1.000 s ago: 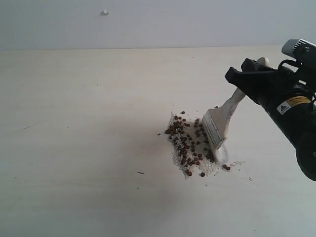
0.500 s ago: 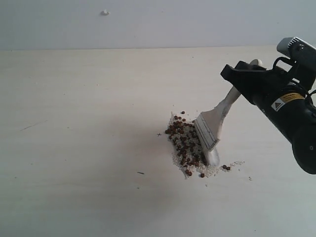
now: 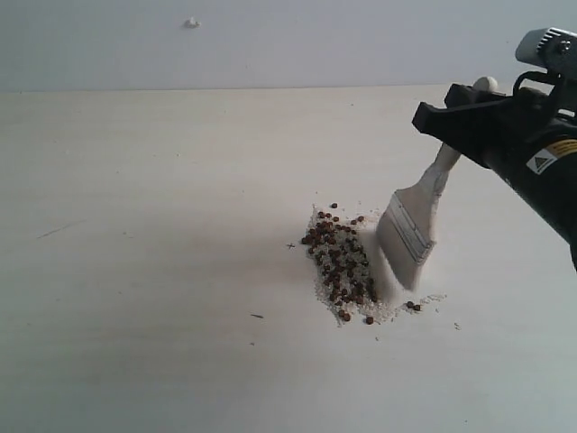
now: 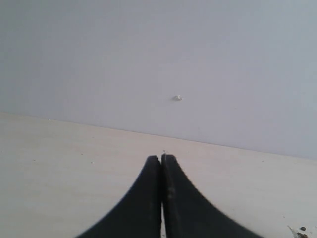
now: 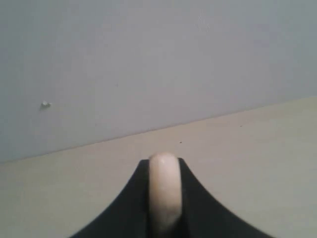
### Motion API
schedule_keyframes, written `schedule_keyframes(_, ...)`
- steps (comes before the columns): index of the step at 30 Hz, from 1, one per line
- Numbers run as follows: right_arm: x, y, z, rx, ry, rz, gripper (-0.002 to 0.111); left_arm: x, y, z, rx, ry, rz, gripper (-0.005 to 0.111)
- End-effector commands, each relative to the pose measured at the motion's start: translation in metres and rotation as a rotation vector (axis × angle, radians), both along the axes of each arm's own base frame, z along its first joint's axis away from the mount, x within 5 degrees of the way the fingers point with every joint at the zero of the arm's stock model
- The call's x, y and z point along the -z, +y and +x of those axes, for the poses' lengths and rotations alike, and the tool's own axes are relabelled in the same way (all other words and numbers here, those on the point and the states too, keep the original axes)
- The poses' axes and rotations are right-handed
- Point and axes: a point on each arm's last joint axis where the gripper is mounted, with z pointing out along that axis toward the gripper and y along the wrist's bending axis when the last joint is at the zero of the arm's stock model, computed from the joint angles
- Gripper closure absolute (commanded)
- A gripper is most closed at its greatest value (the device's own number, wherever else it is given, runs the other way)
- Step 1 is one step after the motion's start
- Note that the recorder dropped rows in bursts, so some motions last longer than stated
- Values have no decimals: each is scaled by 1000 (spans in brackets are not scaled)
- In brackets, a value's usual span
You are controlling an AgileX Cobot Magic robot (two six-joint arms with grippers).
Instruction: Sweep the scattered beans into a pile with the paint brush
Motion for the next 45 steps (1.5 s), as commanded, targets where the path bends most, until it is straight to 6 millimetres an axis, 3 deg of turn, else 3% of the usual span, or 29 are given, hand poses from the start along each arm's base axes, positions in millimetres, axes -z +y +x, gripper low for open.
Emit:
schedule_keyframes(1,-14,-3,-4,-4,-50,-25,108,1,0,0,-4,-1,-3,107)
schedule_keyframes(12,-25,-14,-1,109,-199,-232,108,1,0,0,-4,-1,-3,107)
schedule_keyframes(17,-21,-4,25,105,-207,-330,108,1,0,0,-4,-1,-3,107)
schedule_keyframes(26,5,10,71,76,-189,-502,108,1,0,0,-4,-1,-3,107)
schedule_keyframes(34,34,-2,90,2,-151,-362,108,1,0,0,-4,-1,-3,107)
schedule_keyframes(45,41,15,86,-180,-109,-150,108,1,0,0,-4,-1,-3,107)
